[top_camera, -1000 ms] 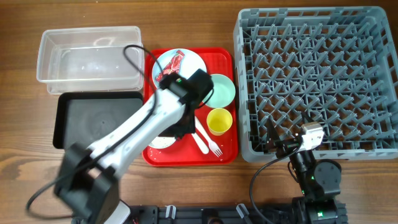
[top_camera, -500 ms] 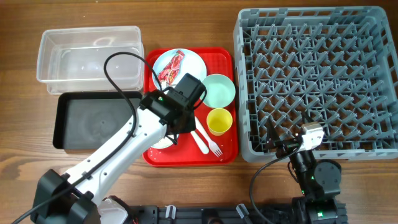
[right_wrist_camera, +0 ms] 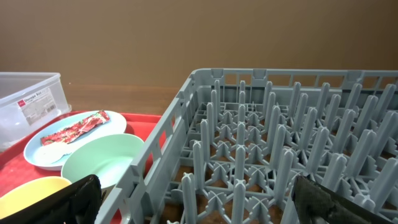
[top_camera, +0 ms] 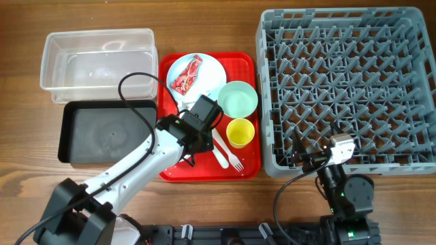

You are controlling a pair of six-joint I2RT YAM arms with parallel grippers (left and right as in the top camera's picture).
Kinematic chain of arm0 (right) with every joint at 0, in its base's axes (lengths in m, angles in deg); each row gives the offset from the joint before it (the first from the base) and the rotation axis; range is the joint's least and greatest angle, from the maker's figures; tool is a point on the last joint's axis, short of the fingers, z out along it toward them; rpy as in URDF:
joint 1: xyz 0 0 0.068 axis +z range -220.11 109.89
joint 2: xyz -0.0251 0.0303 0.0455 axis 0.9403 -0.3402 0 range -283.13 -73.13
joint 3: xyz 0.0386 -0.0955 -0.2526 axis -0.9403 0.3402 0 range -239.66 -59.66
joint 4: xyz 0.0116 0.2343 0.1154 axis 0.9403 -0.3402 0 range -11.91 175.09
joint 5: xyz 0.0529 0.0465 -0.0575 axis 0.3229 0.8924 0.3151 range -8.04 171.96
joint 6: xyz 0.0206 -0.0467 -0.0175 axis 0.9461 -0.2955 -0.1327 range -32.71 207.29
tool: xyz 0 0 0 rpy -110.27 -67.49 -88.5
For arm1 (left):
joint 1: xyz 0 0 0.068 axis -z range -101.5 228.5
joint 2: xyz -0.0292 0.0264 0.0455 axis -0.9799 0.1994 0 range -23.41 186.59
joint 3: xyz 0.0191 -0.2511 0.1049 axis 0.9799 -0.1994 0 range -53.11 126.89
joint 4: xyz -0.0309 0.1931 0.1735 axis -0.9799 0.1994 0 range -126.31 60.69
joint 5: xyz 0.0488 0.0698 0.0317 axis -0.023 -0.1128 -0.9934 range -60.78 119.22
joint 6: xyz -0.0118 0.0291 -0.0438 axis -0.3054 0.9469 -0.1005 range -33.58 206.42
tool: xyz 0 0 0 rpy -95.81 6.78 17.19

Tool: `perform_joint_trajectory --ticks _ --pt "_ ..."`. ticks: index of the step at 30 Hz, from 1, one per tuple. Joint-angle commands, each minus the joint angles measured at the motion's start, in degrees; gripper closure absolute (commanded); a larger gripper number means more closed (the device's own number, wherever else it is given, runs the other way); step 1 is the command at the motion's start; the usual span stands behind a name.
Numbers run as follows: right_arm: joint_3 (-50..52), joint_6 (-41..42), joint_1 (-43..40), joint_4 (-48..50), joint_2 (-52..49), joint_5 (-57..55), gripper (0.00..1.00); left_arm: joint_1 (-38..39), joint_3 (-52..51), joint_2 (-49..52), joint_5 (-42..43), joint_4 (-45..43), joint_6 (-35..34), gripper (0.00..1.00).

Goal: Sort waste into correct bins and load items into the dishwasher rack
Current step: 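Lift the blue bowl and carry it over the black tray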

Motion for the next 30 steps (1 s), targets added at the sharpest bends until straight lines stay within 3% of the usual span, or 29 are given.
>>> perform_joint_trajectory --ticks 1,17,20,23,24,30 --pt "0.07 -0.37 -0.11 0.2 0.02 0.55 0.0 -0.17 -1.97 0.07 -0.79 -1.46 -0.52 0.8" --pt "0.07 -0.37 -0.11 0.2 0.04 0.55 0.0 -0.17 -2.25 4.81 -2.75 -2.89 -0.52 0.8" --pt "0.07 -0.39 -0.13 0.2 0.02 0.55 0.0 -0.15 -2.25 4.83 -2.75 -2.86 -0.52 0.89" --pt "0.07 -0.37 -0.13 0.2 0.04 0.55 0.0 -0.17 -2.25 4.83 -2.73 -2.8 -0.52 0.9" --pt "0.07 -0.37 -0.11 0.2 0.02 0.55 0.0 -0.15 -2.25 4.81 -2.73 -2.8 -0.52 0.96" --pt "0.07 -0.39 -0.13 0.2 0.04 0.55 0.0 -0.17 0.2 0.44 -1.9 -0.02 -0.5 0.96"
